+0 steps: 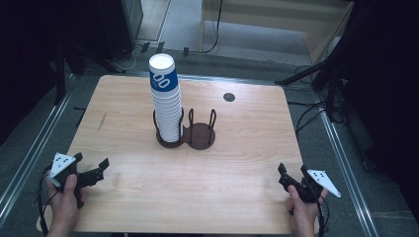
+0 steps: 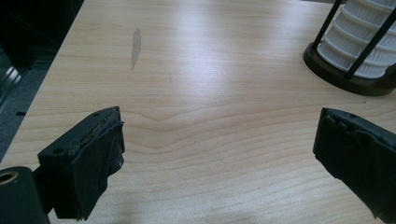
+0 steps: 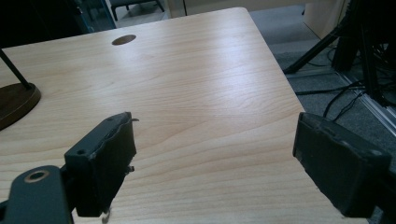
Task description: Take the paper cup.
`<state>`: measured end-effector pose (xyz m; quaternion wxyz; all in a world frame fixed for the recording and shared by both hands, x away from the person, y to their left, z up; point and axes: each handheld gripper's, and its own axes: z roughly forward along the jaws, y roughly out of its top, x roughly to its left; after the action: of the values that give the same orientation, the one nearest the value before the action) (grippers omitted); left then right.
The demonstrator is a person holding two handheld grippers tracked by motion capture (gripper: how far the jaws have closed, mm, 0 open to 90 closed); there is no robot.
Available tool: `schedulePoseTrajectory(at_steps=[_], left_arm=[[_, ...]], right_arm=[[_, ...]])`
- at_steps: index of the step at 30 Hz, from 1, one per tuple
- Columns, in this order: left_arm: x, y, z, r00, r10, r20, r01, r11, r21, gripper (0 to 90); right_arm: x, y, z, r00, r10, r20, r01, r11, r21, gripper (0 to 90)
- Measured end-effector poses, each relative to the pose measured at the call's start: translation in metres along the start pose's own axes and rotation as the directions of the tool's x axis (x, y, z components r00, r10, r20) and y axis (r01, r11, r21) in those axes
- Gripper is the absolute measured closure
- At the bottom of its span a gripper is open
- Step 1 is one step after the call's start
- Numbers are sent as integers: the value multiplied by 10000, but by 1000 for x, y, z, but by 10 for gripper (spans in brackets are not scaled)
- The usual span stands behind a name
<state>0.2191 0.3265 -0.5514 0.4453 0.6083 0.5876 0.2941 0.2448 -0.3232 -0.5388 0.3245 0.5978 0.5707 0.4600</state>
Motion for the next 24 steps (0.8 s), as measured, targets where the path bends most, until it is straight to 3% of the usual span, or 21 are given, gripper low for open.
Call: schedulePoseTrajectory(at_steps=[7,14,17,24], left_arm=[[0,0,1,10000,-13,45,12,10000,48,27],[-2,1,3,9999,164,-45,-163,9997,197,28],[-2,2,4,9988,5,-483,3,9998,178,28],[-3,1,3,9970,60,-774,-45,9998,197,28]], right_arm=[[7,3,4,9999,-131,73,131,9999,85,105],[25,15,1,9992,-304,-276,299,9994,-178,111],[33,21,-2,9986,-475,-247,467,9984,-304,122],[43,32,-1,9967,-700,-418,685,9970,-362,136]])
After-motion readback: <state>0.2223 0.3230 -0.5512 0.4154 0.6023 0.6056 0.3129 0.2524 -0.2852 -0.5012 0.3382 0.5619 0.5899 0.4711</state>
